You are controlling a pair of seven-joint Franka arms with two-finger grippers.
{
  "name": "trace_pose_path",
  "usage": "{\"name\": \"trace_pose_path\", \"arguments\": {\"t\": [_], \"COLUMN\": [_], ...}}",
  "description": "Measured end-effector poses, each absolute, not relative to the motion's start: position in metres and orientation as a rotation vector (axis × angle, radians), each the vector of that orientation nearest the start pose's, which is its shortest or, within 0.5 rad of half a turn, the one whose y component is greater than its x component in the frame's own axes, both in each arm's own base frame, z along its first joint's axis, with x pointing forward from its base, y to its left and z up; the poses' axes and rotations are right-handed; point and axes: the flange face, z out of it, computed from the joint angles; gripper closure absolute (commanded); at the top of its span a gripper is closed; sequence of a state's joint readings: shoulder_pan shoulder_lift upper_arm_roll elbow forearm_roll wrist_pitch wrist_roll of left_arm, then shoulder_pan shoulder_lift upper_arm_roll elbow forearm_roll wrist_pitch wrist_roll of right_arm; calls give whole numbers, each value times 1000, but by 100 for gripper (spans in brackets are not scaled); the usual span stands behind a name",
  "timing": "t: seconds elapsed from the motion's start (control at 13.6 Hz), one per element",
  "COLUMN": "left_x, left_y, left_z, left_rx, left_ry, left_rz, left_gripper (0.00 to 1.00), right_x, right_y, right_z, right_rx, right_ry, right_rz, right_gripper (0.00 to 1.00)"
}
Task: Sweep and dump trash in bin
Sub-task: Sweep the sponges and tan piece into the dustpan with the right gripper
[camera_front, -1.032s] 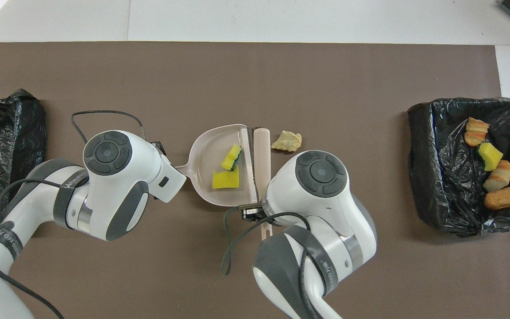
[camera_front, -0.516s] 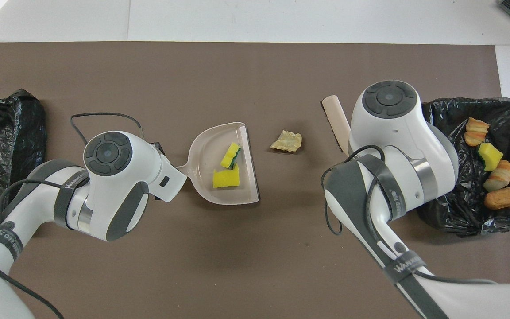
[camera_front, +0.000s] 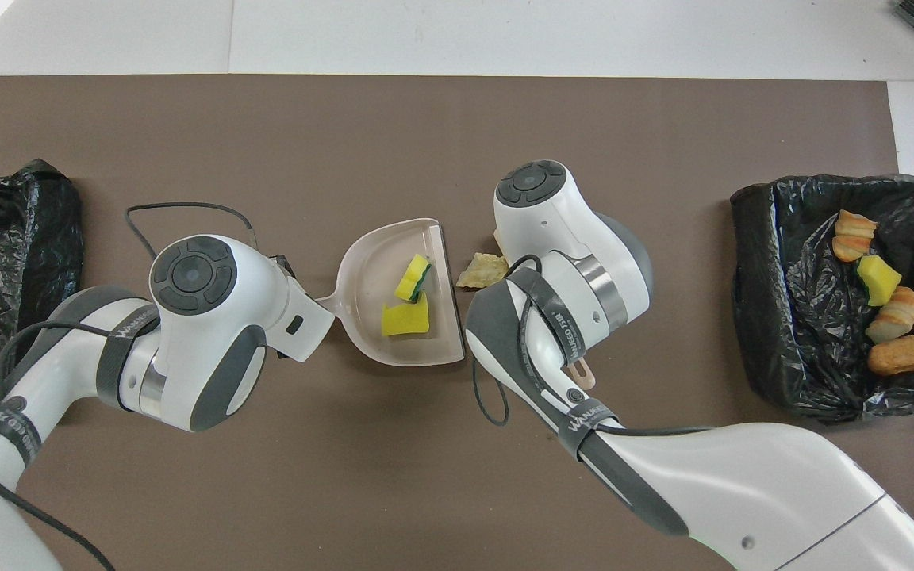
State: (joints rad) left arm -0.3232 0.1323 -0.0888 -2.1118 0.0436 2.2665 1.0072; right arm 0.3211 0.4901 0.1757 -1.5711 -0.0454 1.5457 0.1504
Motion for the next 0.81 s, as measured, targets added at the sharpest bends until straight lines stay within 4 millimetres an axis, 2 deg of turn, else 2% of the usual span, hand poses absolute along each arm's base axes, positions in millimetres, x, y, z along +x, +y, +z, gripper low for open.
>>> {"name": "trace_pose_path", "arguments": {"t": [0.15, 0.37, 0.44, 0.59, 0.81], "left_x": [518, 518, 517, 516, 517], "left_y": [-224, -223, -222, -221, -218], "left_z": [355, 353, 352, 351, 350], "left_rx": [-2336, -2337, -2338, -2338, -2347], "left_ry": [2058, 2056, 2055, 2052, 2046], "left_rz": [-23, -27, -29, -33, -36], "left_gripper": [100, 100, 100, 100, 100], "right_x": [550, 527, 521, 519, 518], "right_y": [301, 356, 367, 372, 358], "right_z": [336, 346, 349, 357, 382], "right_rx": [-3023, -2950, -2955, -2967, -2979], "right_ry": [-431, -256, -212, -120, -74], "right_rz": [769, 723, 718, 710, 725], "right_gripper": [100, 100, 100, 100, 100]}}
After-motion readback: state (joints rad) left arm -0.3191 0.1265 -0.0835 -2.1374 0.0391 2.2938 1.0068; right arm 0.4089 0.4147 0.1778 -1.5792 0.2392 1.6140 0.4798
